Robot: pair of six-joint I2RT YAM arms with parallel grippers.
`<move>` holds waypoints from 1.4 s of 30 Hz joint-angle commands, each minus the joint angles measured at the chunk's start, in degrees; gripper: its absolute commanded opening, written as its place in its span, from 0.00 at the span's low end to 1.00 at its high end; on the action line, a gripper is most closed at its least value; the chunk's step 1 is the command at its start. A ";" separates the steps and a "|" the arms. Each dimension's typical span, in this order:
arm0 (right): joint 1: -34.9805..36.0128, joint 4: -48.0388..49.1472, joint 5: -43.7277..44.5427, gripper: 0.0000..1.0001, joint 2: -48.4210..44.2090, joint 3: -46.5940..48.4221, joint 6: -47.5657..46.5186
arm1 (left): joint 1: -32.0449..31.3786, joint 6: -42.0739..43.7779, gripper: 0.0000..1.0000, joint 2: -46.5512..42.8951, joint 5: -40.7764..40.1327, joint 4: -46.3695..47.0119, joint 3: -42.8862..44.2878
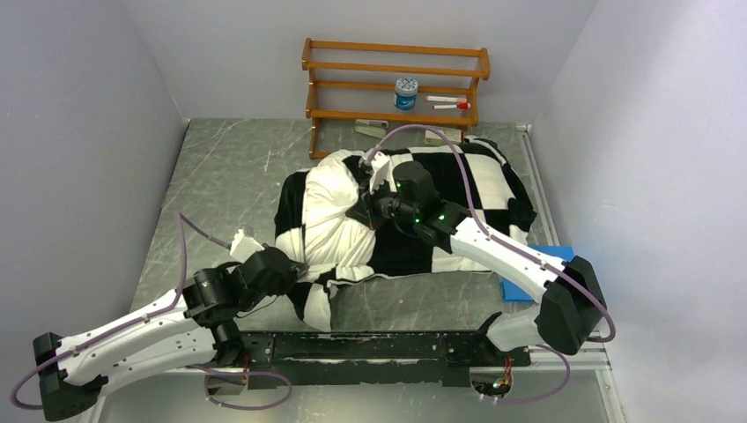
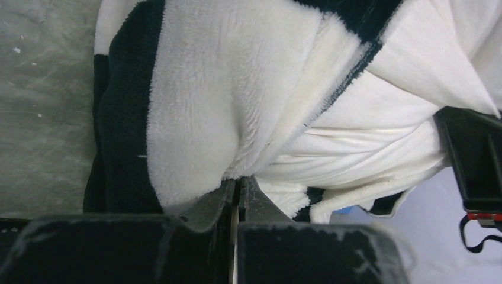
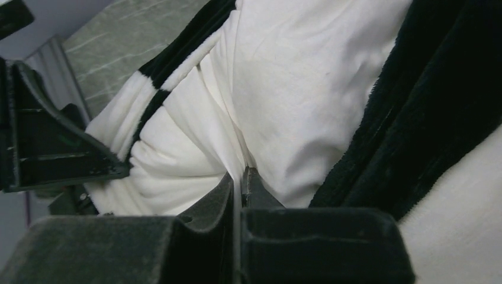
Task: Remove the pillowcase from the pillow
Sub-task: Remove the pillow from the pillowcase.
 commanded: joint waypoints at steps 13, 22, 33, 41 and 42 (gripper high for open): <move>4.59 -2.42 2.63 0.00 -6.06 -6.07 -8.55 | 0.24 25.79 0.63 22.49 -10.16 -15.27 25.20; 4.52 -4.19 5.69 0.00 -4.42 -3.43 -4.84 | 0.92 17.97 0.17 19.81 -8.32 -20.31 19.99; -5.85 -9.48 10.58 0.00 -2.62 5.76 7.87 | 0.87 13.69 0.05 12.28 -5.82 -34.61 13.22; -4.94 -3.57 -10.62 0.01 -4.39 1.93 -1.31 | 0.86 17.85 0.05 16.45 3.22 -21.80 5.83; -2.85 -3.61 -10.49 0.04 -4.86 1.05 -4.11 | 0.88 18.53 0.05 15.76 4.12 -17.57 4.48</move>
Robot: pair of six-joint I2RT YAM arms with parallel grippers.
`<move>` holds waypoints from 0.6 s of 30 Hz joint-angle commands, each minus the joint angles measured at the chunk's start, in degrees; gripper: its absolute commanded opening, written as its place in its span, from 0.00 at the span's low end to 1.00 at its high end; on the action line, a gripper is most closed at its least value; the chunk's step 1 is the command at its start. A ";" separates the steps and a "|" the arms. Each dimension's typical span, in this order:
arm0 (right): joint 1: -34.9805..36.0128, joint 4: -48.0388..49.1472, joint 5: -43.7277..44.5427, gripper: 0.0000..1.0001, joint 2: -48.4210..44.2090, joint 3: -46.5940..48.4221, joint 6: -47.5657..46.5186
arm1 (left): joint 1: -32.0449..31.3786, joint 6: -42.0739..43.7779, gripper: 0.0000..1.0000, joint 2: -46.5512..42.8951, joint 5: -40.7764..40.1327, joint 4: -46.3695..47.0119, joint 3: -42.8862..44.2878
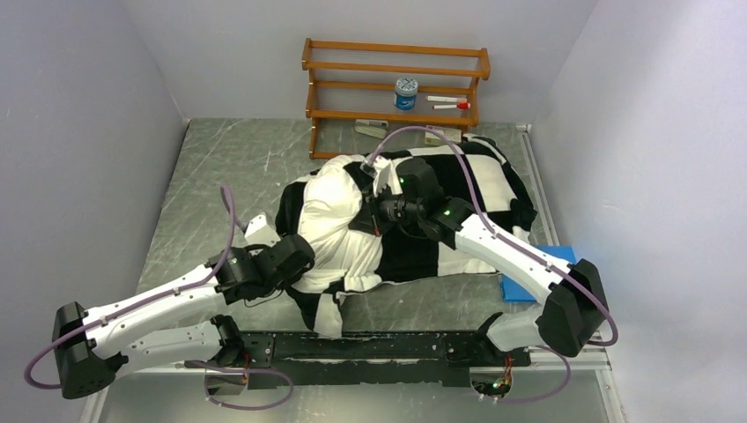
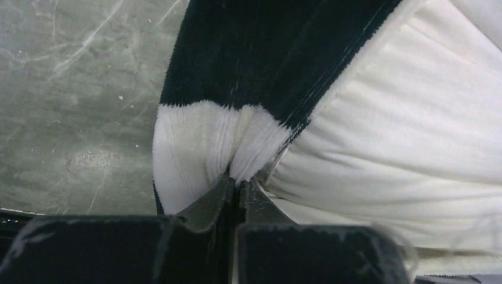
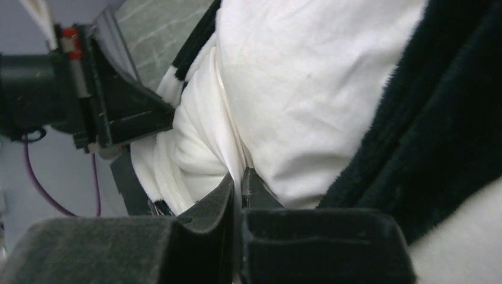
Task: Remove the pillowcase from the pillow
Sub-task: Remove the pillow from the pillowcase.
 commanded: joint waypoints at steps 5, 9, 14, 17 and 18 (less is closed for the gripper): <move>12.37 4.33 10.47 0.46 -7.46 -4.91 -26.23 | 0.33 2.68 0.05 -5.11 8.87 6.48 -12.37; 14.96 7.23 11.53 0.93 -9.82 -7.76 -33.94 | 0.38 1.02 0.05 -8.03 9.47 8.13 -15.29; 18.08 7.14 8.50 0.94 -8.05 -7.67 -43.99 | 0.30 0.90 0.05 -11.30 9.70 7.51 -16.88; 20.36 8.01 9.23 0.94 -5.17 -6.90 -45.40 | 0.35 0.83 0.05 -12.55 9.43 6.83 -16.95; 21.30 8.73 9.52 0.94 -4.28 -6.97 -45.67 | 0.36 0.70 0.05 -12.91 9.36 6.76 -17.07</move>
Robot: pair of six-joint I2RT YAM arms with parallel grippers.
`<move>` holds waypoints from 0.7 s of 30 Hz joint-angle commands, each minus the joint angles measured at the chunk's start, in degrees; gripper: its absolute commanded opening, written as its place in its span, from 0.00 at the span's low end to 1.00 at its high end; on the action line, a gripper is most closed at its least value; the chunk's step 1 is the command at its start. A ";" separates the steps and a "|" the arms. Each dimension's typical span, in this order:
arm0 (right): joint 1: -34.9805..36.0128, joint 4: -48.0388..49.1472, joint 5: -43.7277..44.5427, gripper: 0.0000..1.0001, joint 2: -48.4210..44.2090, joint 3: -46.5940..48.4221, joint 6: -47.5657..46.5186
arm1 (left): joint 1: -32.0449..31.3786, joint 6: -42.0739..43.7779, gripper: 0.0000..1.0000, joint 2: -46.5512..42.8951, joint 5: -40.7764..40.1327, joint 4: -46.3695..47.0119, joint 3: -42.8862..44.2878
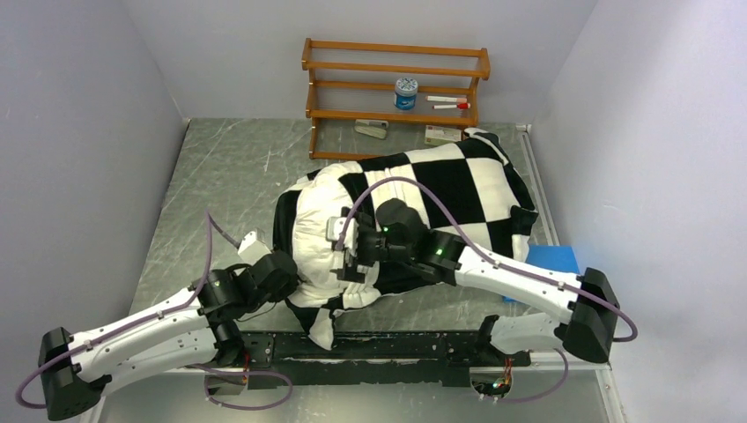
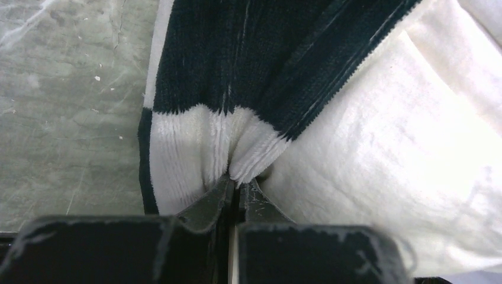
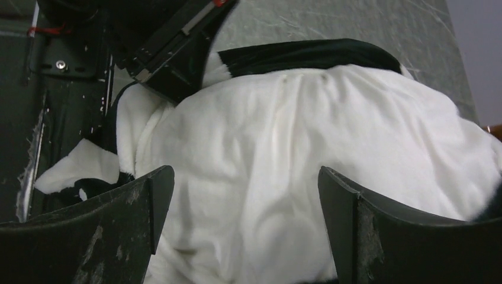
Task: Remove the pillowcase from the pillow
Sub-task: Remove the pillow from the pillowcase.
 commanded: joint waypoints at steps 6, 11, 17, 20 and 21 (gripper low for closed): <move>7.05 3.80 7.54 0.98 8.51 -0.65 -9.68 | -0.01 -0.30 0.05 -2.47 3.58 -4.66 -2.68; 7.28 14.49 27.18 0.95 18.74 -4.05 -7.56 | 0.00 -0.68 0.05 -3.41 2.95 -5.54 -2.44; 3.49 23.73 48.13 0.31 28.40 -4.99 3.27 | 0.04 -1.65 0.05 -6.06 1.80 -7.59 -2.65; -1.13 14.32 45.38 0.00 24.67 1.69 16.01 | -0.03 -2.82 0.05 -6.93 1.74 -9.59 -3.18; -3.02 11.11 44.12 0.00 22.96 4.45 20.26 | -0.01 -3.46 0.05 -7.04 1.73 -10.63 -3.33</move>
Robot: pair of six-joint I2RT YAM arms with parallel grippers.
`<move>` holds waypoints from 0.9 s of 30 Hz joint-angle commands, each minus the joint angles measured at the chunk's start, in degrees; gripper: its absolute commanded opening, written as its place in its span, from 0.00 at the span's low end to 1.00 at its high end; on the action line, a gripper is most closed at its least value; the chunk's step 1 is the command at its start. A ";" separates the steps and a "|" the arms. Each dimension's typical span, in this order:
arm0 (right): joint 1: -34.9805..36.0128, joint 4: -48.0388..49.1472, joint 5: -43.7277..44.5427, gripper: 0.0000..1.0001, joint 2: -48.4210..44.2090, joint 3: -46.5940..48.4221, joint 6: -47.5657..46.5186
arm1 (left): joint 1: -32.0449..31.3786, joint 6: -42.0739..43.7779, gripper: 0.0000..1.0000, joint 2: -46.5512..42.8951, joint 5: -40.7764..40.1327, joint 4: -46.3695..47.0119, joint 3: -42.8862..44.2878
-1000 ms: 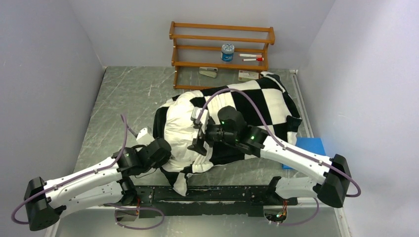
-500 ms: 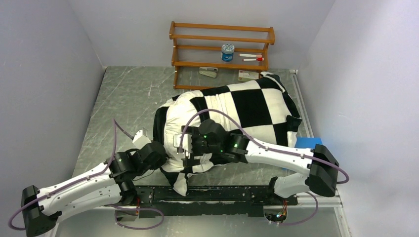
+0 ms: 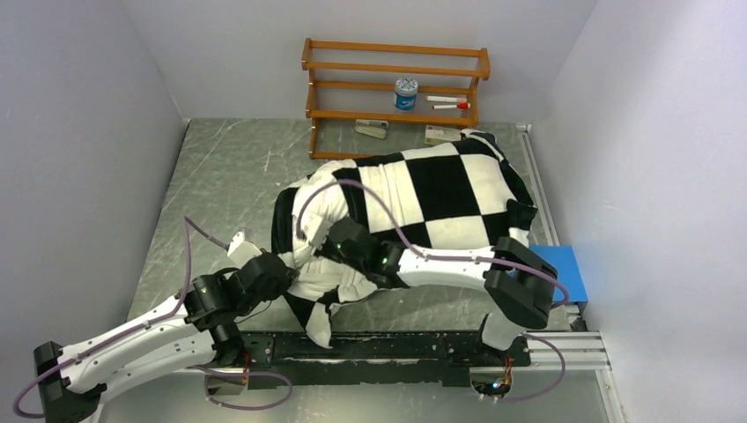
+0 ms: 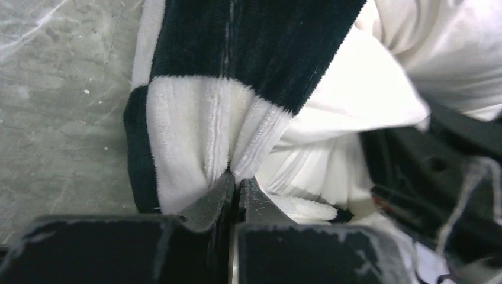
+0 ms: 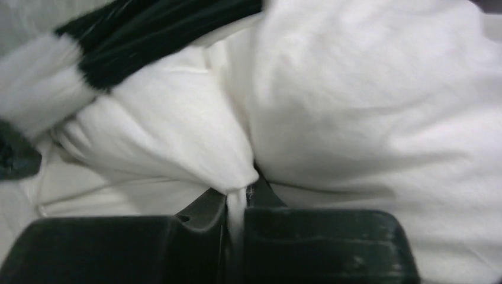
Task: Remove the pillowcase from the pillow
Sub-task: Remove the pillow from the pillowcase.
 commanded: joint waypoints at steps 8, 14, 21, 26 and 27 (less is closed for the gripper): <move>-27.80 -20.32 -8.53 0.00 -15.84 17.92 37.84 | -0.46 -4.09 0.05 1.20 4.10 -14.14 -4.01; -30.07 -26.80 -20.03 0.00 -13.05 22.72 39.28 | -0.46 -2.10 0.05 5.06 6.13 -10.05 -6.45; -28.72 -21.17 -32.12 0.00 -18.48 13.58 31.91 | -0.50 4.22 0.06 11.74 8.22 1.23 -4.66; -20.12 -18.36 -34.76 0.00 -27.47 -3.02 24.01 | -0.41 8.79 0.55 10.21 -0.88 -3.20 6.62; -17.83 -17.72 -34.44 0.00 -29.39 -6.49 22.08 | -0.36 10.19 0.61 10.04 -3.03 -4.31 10.24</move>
